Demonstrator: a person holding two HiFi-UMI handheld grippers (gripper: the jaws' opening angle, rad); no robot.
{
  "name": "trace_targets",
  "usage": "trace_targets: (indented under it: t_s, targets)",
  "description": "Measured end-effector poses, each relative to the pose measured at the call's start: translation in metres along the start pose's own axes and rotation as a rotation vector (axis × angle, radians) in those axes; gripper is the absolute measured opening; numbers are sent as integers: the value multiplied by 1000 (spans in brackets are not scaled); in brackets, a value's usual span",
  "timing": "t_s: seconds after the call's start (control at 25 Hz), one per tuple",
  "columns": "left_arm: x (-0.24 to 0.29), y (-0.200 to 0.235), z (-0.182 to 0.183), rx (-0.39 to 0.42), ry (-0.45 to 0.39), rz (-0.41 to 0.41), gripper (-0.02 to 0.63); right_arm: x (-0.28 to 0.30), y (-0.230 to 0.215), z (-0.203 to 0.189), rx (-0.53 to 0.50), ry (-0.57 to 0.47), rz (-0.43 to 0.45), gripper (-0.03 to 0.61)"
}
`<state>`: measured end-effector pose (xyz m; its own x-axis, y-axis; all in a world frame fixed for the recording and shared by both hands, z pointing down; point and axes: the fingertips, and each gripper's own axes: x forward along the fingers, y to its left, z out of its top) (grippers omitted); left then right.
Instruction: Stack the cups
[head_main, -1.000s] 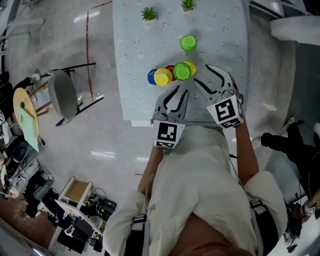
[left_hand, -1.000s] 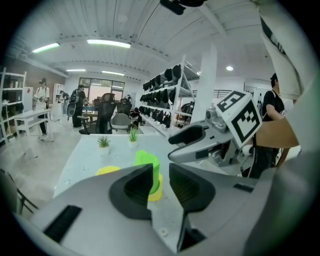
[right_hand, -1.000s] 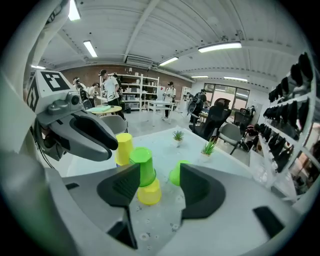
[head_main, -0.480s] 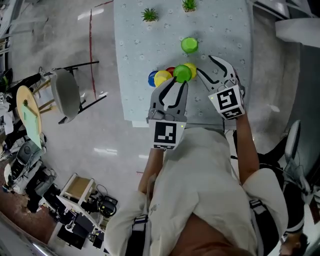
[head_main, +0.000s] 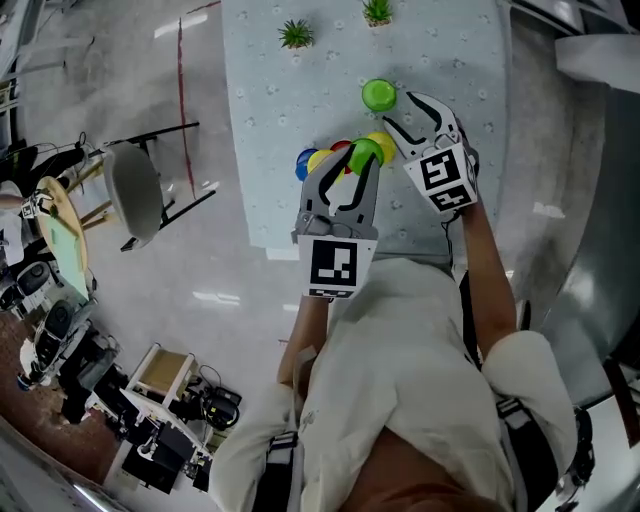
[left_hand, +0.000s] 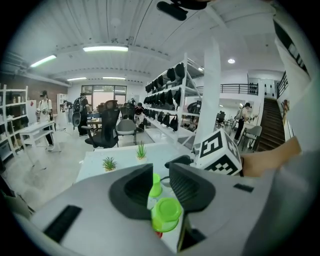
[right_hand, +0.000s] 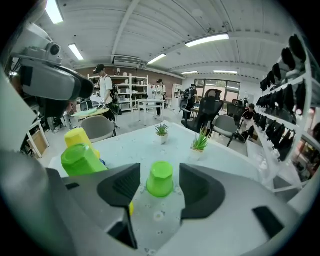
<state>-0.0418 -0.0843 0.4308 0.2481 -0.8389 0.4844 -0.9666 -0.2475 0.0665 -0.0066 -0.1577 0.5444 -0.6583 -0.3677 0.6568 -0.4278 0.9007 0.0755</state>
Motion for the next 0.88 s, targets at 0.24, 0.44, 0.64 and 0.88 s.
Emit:
trace_targets:
  t_s: [0.24, 0.44, 0.64, 0.88]
  targets:
    - [10, 1, 4, -20, 25, -12, 109, 26, -3, -6, 5, 27, 20, 261]
    - [11, 4, -1, -34, 21, 0, 109, 43, 0, -16, -13, 51, 26, 270]
    - [-1, 6, 3, -55, 7, 23, 109, 50, 4, -16, -33, 66, 52, 276]
    - [-18, 8, -10, -59, 24, 39, 109, 60, 0, -26, -16, 83, -4, 224]
